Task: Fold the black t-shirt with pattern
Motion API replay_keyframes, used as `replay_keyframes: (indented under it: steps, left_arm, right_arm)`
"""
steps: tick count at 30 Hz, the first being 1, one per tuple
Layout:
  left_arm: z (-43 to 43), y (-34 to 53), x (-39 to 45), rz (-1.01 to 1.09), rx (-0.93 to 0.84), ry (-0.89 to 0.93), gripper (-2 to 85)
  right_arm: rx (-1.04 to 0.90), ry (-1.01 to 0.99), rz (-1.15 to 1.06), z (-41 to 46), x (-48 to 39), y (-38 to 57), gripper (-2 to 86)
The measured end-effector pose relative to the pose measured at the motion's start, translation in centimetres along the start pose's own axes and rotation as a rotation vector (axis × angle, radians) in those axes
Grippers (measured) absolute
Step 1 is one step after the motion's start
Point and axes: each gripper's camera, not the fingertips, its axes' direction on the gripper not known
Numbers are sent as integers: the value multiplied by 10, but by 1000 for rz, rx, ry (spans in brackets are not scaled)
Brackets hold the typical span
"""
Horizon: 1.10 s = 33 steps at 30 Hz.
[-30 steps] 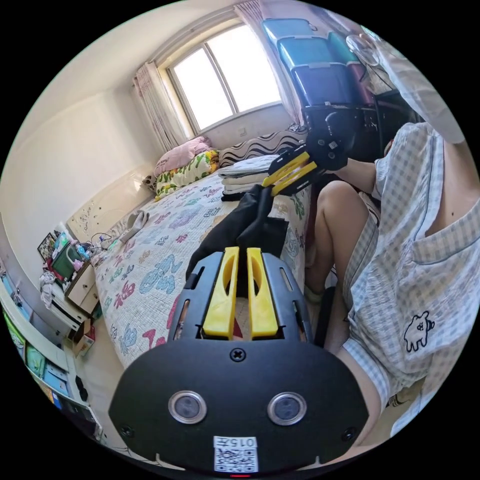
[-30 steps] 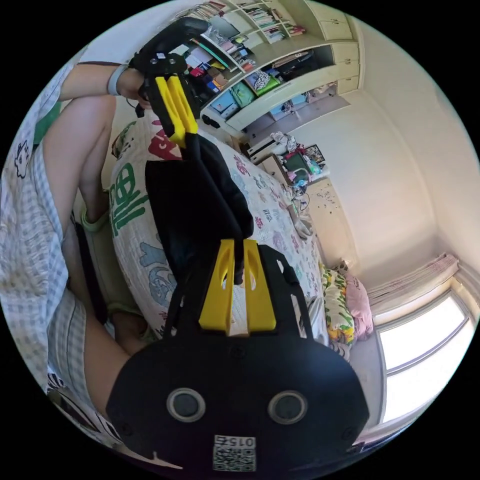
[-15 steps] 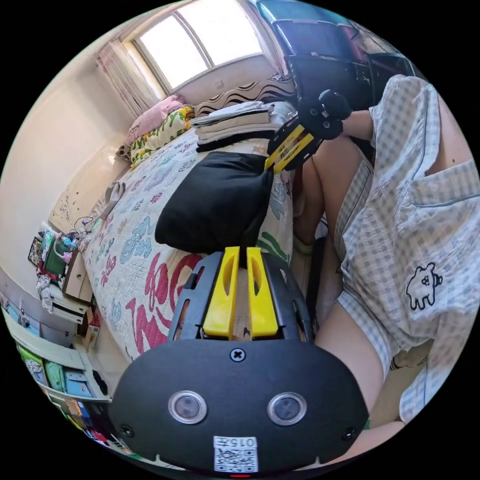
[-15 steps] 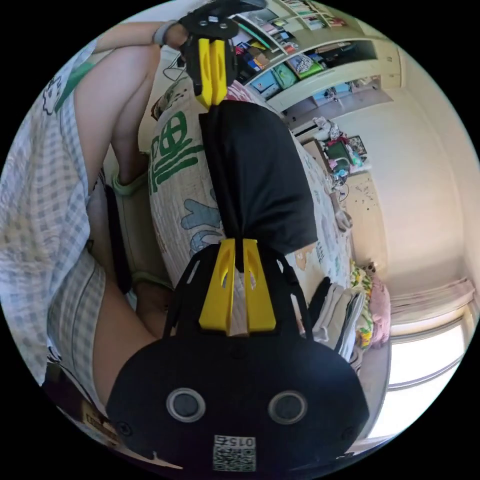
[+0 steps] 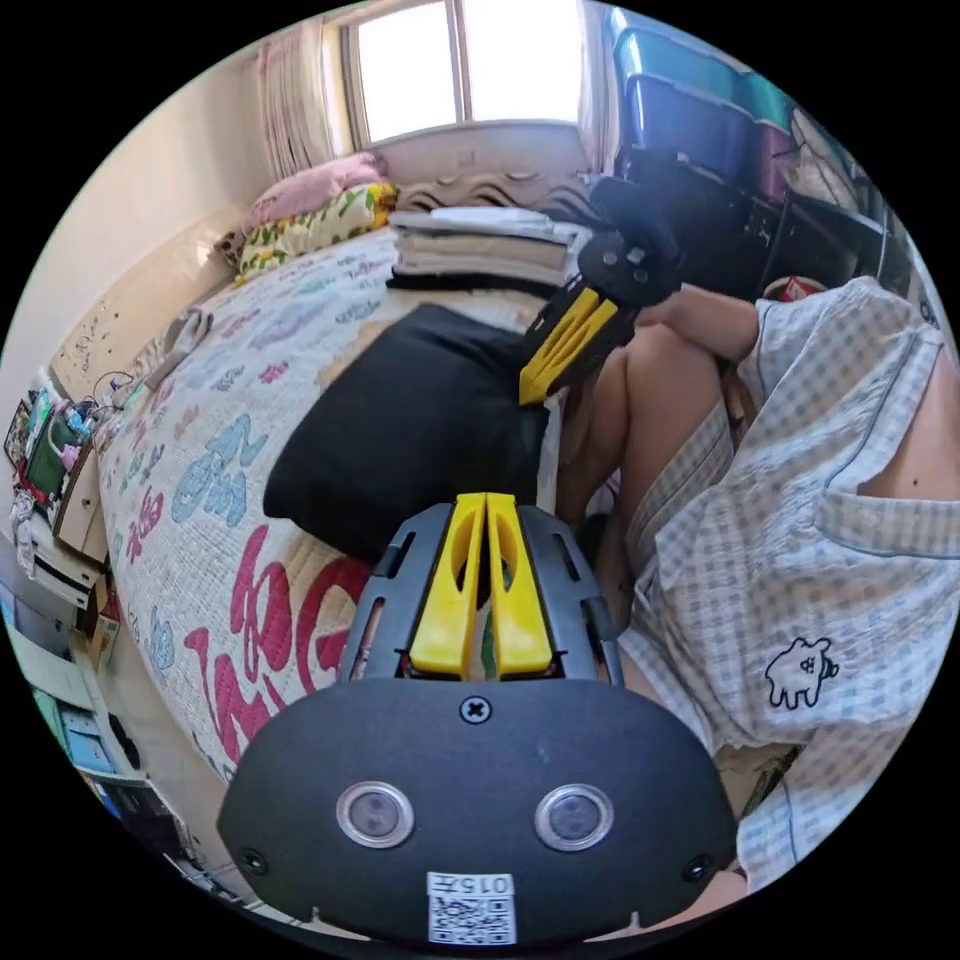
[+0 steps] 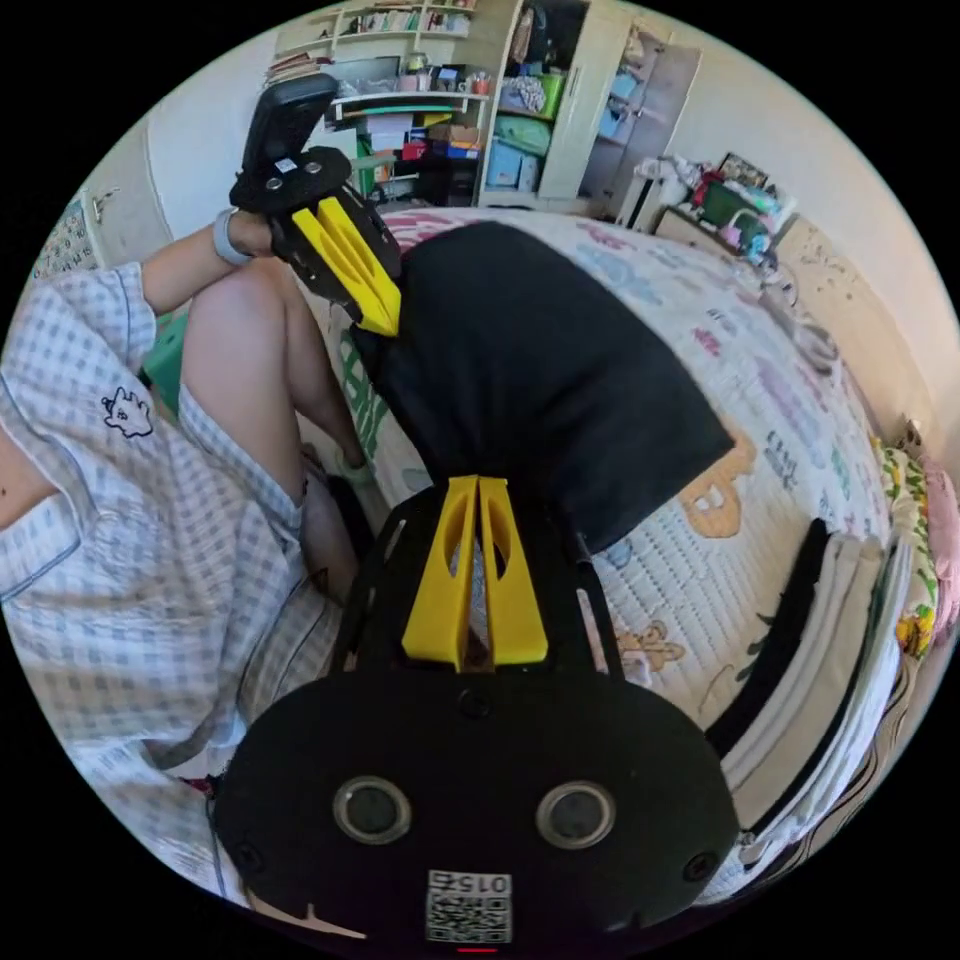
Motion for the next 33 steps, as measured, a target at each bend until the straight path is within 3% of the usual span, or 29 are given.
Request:
replay_keyframes:
  steps: [3,6,11,14,19,25,33]
  left_arm:
    - [2,-4,-16,-37,-55,28,-4]
    - [-15,-5,-32,-88,-3,32,-2]
    - [-72,27,-110,-408,294,232,31]
    - [-85,46,-155,-617,387,268,82]
    - [-69,31,-193,-715,349,405,135]
    - [-46,-11,-218,-719,287,525,159]
    - [-33,-27,-242,-741,246,600,101]
  right_arm:
    - [-52,-1,32,-30,17,8,-10]
    - [38,-63,93,-75,35,17,-7]
    - [401,-143,433,-179,106,56,48]
    - [410,-240,512,-205,138,58,108]
    - [288,-467,546,-213,172,32,136]
    - [334,-632,628,-249,204,27,111]
    - [354,-646,645,-294,204,22,49]
